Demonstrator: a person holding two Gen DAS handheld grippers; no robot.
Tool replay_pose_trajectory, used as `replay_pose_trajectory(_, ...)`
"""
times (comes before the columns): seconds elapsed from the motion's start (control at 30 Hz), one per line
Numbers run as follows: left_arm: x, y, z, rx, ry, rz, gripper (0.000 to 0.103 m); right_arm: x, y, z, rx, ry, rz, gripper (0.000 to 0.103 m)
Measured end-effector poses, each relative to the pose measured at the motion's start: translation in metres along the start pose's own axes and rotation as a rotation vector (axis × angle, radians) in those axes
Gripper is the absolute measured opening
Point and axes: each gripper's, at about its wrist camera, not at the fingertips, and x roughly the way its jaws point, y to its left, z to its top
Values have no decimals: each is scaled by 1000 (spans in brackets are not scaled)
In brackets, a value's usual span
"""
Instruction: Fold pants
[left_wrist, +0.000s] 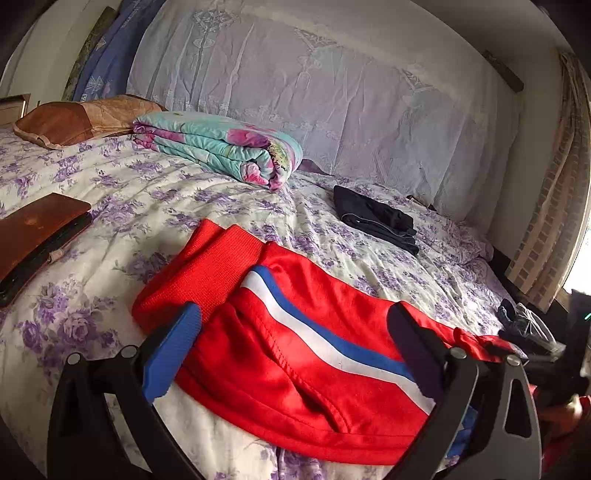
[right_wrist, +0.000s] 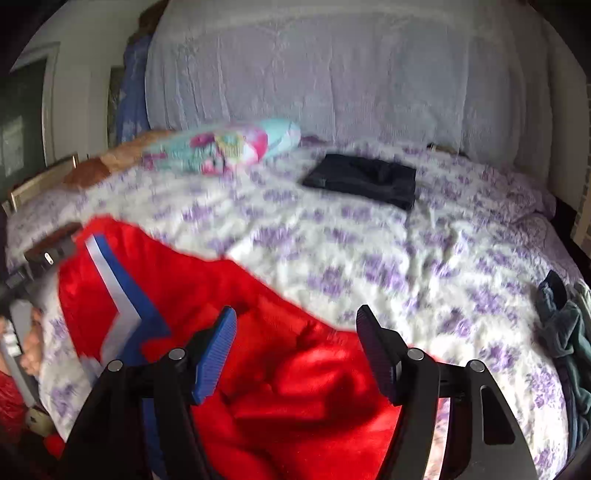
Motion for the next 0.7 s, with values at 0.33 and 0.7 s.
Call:
replay_pose_trajectory(0.33,-28,50,-4,-260,182,-6,98,-41,-30,-12,46,-168,100,100)
replay_pose_trajectory(0.7,32,49,19,-214,273,-28,98,-20,-44,-31,138,-97,197,100)
